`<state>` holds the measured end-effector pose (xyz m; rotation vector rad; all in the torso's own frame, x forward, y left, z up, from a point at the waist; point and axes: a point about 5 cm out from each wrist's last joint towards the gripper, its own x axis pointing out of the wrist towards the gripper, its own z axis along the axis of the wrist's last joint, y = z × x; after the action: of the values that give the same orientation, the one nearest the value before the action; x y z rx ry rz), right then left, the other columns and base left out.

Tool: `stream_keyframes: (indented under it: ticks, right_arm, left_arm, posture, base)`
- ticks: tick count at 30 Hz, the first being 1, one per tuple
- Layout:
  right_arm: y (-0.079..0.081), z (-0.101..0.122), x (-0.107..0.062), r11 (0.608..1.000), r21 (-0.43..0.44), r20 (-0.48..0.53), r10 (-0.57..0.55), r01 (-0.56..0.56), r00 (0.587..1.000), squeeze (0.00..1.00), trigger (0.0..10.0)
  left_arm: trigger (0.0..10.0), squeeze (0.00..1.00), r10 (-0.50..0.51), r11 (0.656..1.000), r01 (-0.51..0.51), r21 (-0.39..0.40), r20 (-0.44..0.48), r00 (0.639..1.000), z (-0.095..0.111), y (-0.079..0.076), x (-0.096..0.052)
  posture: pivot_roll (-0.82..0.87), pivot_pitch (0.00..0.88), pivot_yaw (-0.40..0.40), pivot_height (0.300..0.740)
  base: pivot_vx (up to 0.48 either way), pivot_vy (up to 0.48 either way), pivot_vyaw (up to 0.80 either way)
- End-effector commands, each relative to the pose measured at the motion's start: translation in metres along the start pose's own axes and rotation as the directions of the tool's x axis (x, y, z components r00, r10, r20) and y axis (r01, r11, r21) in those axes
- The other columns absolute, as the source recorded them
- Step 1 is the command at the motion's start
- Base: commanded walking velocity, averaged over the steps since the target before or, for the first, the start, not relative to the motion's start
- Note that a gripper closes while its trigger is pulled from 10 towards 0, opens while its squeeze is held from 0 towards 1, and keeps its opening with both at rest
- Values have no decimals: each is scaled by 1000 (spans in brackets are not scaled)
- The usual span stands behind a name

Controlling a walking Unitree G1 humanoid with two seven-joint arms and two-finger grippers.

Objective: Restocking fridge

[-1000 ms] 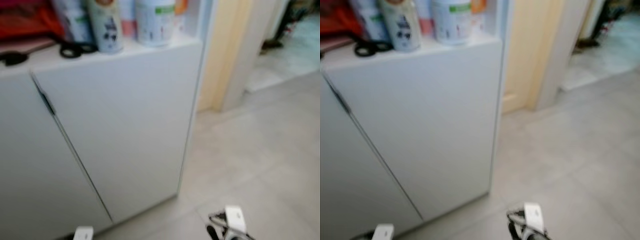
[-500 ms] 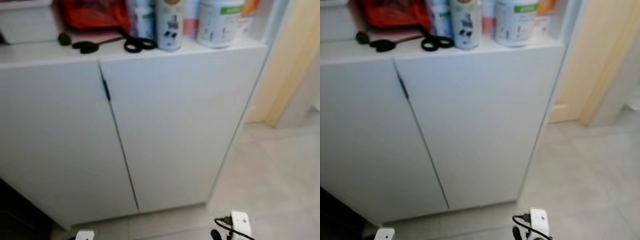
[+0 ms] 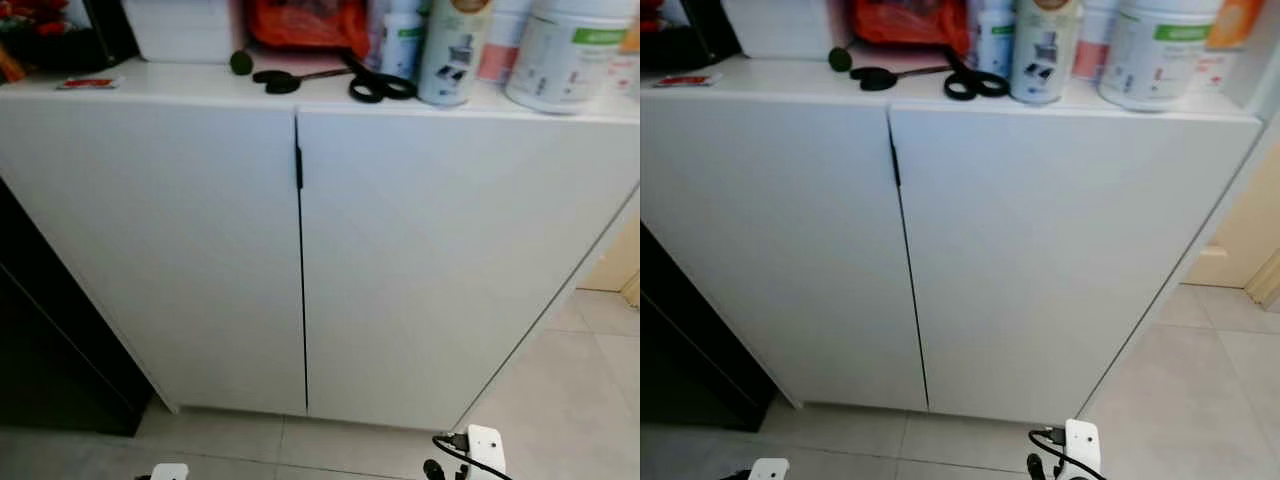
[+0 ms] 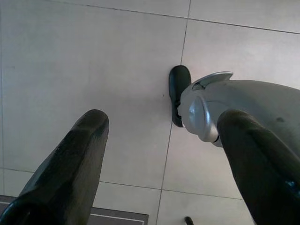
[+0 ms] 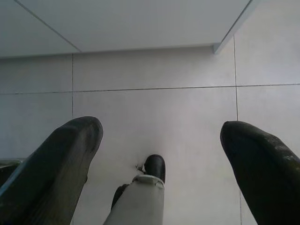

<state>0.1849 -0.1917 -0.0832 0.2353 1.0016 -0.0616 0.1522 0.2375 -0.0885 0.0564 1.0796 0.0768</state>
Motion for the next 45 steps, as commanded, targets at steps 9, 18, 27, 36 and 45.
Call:
stream_keyframes:
  ticks: [9, 18, 27, 36, 45]
  right_arm:
    - [2, 6, 1, 1000, -24, -8, 7, -8, 1000, 0, 10000]
    - [2, 6, 1, 1000, -10, -7, -10, 10, 1000, 0, 10000]
    - [-1, 4, 1, 998, -68, -23, -18, 16, 1000, 0, 10000]
    - [-2, 5, 0, 979, -201, -43, -23, 14, 999, 0, 10000]
    - [-1, 6, 1, 979, -202, -54, -16, 5, 998, 0, 10000]
  left_arm:
    - [10000, 0, 7, 1000, -7, 4, 6, 1000, 5, 2, 0]
    - [10000, 0, 9, 1000, -9, 0, 7, 1000, 6, 2, 0]
    - [10000, 0, 5, 1000, -5, -8, -8, 1000, 2, 0, 0]
    - [10000, 0, 3, 1000, -3, 11, -15, 1000, 1, 0, 0]
    - [10000, 0, 1, 1000, 0, 18, -12, 1000, 3, 0, 1]
  posture:
    - [37, 38, -61, 740]
    - [37, 23, -63, 740]
    - [31, 0, -66, 740]
    - [23, 0, -52, 740]
    - [20, 0, -49, 740]
  base:
    - [0, 0, 0]
    - [0, 0, 0]
    - [0, 0, 0]
    - [0, 0, 237]
    - [0, 0, 0]
